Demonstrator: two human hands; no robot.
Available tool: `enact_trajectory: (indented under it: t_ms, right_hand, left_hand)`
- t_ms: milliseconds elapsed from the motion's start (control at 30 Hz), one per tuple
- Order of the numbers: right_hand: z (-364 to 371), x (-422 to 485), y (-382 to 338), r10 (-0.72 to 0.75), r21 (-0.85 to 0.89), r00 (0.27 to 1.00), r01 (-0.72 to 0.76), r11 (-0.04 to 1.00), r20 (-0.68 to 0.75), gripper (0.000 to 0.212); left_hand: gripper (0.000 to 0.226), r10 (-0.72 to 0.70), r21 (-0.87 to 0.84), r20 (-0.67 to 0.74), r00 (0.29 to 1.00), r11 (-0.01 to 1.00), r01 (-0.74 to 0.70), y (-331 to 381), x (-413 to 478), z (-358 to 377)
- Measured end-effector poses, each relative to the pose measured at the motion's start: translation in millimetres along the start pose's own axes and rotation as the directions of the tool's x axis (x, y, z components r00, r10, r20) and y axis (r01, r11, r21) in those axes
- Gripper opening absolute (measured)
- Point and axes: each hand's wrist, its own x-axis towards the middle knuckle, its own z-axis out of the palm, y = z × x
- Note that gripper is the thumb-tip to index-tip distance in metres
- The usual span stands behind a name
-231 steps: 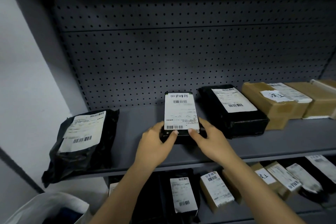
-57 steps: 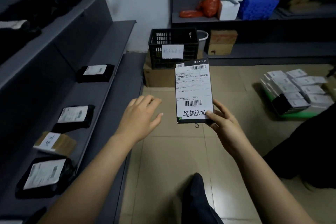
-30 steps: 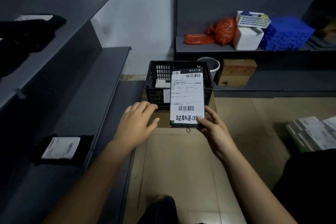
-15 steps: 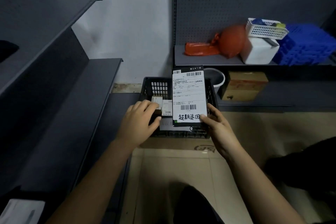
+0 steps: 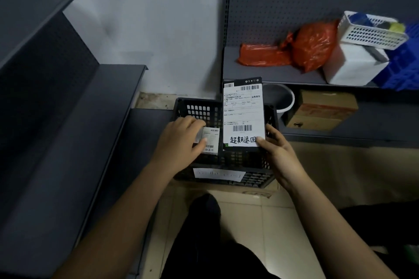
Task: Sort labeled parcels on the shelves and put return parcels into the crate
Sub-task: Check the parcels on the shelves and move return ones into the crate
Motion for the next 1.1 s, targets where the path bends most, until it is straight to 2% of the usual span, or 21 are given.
enact_trajectory:
  t_ms: [433, 567, 700, 800, 1100]
  right_hand:
    - [32.8, 128.4, 24.7, 0.172, 0.054, 0.981, -0.167, 0.984, -0.093, 0.061]
    - [22.7, 158.0, 54.3, 0.247, 0.047, 0.961, -0.243, 0.969, -0.127, 0.059]
    - [3.7, 185.4, 93.2, 0.356, 0.043, 0.925, -0.353, 0.935, -0.136, 0.059]
    - [-9.8, 208.9, 124.4, 0.424, 0.039, 0.892, -0.423, 0.905, -0.158, 0.059]
    - [-38.5, 299.8, 211.9, 0.568, 0.003, 0.796, -0.58, 0.815, -0.209, 0.063]
  left_hand:
    - [0.033, 0.113, -0.042, 0.112, 0.987, 0.993, -0.109, -98.8, 118.2, 82.5]
    - [0.042, 0.056, -0.1, 0.208, 0.976, 0.994, -0.036, -111.2, 121.5, 127.5]
    - [0.03, 0.03, -0.133, 0.31, 0.95, 0.991, 0.012, -122.6, 110.1, 187.6]
    - [0.032, 0.001, -0.155, 0.37, 0.929, 0.986, 0.06, -127.8, 101.2, 231.5]
    - [0.034, -0.093, -0.155, 0.466, 0.88, 0.971, 0.184, -142.1, 100.0, 344.1]
